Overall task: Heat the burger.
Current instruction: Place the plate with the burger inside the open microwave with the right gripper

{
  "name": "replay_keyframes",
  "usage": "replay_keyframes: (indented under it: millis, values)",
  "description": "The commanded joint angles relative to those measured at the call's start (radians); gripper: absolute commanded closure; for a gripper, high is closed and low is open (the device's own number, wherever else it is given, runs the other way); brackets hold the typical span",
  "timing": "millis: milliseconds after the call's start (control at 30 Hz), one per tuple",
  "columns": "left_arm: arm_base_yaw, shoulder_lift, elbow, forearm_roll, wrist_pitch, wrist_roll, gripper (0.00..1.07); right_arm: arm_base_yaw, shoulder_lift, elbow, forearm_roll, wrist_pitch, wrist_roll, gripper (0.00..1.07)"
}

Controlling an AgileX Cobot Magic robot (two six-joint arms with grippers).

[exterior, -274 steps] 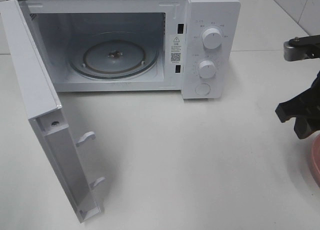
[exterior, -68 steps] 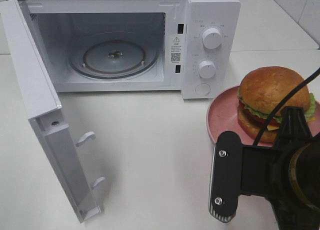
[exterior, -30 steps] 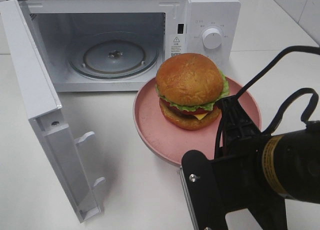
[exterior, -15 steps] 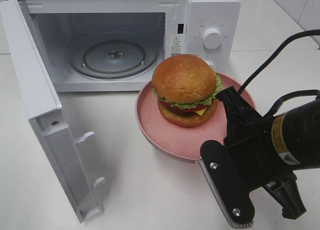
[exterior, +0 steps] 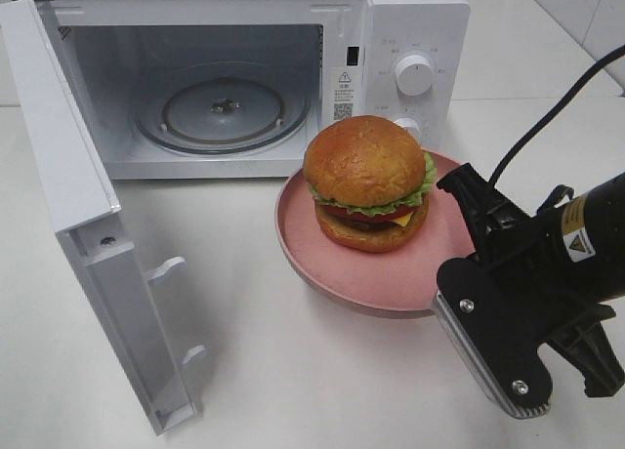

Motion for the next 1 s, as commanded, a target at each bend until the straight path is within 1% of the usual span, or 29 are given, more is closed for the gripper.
replay_keyframes:
  millis: [33,67,167,500,667,1000]
  values:
    - [0.006,-0.007,0.001,-0.001,-0.008,0.000,0.09,-0.024,-0.010,-0.004,0.057,-0.059,-0.110,1.07]
    - [0.006,-0.007,0.001,-0.001,-0.008,0.000,0.09,-0.033,-0.010,-0.004,0.094,-0.063,-0.149,1.07]
    - [0.006,-0.007,0.001,-0.001,-0.008,0.000,0.09,-0.035,-0.006,-0.004,0.107,-0.063,-0.167,1.07]
    - [0.006,-0.007,0.001,-0.001,-0.008,0.000,0.09,-0.033,0.006,-0.015,0.098,-0.073,-0.152,1.07]
    - [0.006,-0.007,0.001,-0.001,-0.008,0.000,0.09,-0.033,0.037,-0.054,0.090,-0.075,-0.120,1.07]
    - [0.006,-0.007,0.001,-0.001,-0.008,0.000,0.09,0.025,0.149,-0.141,0.077,-0.084,-0.092,1.07]
